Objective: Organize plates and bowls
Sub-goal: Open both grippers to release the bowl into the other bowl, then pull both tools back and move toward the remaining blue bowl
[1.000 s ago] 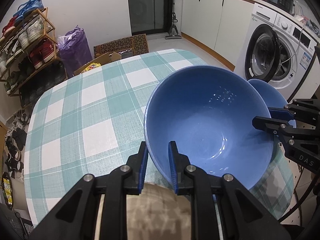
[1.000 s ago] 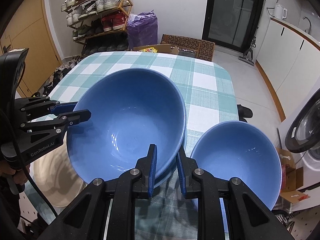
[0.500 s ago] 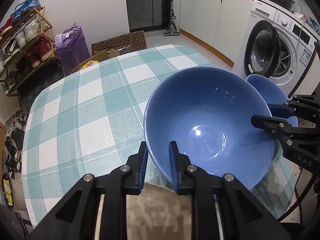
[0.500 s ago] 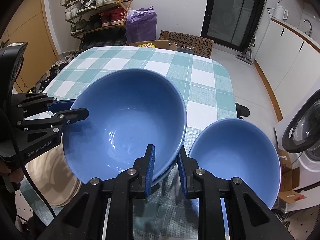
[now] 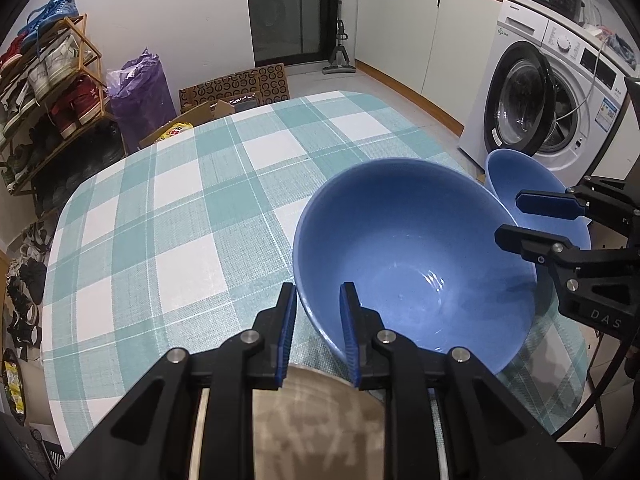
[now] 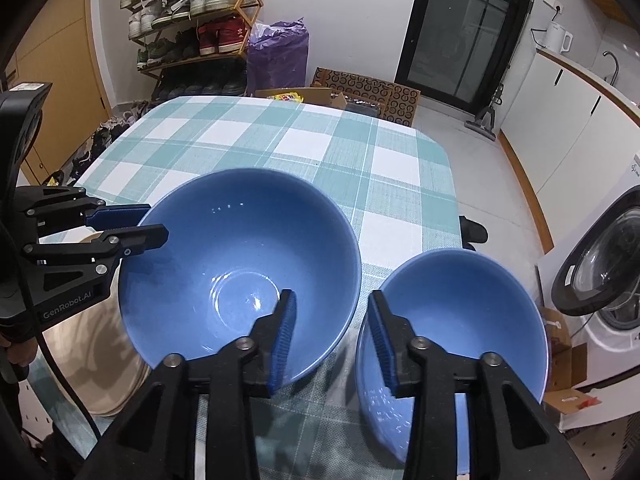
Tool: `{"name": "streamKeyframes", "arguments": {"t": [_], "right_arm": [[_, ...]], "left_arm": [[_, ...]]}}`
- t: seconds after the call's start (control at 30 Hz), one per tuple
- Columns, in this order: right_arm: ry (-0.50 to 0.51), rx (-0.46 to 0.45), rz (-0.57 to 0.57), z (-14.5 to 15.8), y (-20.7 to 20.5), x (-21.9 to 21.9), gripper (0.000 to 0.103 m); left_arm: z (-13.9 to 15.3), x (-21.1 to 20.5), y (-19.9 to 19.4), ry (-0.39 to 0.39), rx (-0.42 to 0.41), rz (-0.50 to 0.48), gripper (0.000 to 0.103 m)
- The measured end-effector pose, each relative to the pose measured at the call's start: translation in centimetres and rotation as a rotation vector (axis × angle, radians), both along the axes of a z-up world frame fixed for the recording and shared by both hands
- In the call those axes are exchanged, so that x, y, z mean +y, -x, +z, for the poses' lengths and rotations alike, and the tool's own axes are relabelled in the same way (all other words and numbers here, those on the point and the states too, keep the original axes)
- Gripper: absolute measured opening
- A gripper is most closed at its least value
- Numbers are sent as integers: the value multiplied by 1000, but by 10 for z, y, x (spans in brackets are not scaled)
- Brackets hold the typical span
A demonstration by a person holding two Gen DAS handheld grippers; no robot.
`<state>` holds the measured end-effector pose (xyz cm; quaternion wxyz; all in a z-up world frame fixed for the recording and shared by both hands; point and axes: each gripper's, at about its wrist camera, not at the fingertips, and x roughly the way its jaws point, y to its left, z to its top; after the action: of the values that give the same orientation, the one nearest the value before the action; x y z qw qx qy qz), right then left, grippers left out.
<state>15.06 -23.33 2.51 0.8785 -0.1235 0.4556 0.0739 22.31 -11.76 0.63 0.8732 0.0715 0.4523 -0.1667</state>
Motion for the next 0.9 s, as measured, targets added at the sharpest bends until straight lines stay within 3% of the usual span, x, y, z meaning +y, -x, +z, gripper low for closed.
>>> {"name": "streamKeyframes", "arguments": {"t": [0.07,0.13,0.2,0.27,0.57,0.63,0.67,0.9], "right_arm": [[-3,-4,1,1,1,0,46],[-15,-5,1,1,2,-1,51],[-26,-9,3,2,2,-2,55],[-41,-14,7,3,4,-2,69],[-108,-70,-14,17,16,-15,98],[-113,-87,-23,21,19,-19,101],[-114,-91,-25,22,20,-21,102],[-153,-127,-38,34,35,-39,102]], "left_arm": [[1,0,0,3,1,1,24],[3,2,2,12,-3,4,40],[5,2,4,18,-11,3,43],[6,2,6,18,-16,3,50],[11,1,9,51,-5,11,55],[12,0,10,57,-6,12,76],[14,0,11,64,-16,16,80],[21,-1,15,102,-33,5,85]]}}
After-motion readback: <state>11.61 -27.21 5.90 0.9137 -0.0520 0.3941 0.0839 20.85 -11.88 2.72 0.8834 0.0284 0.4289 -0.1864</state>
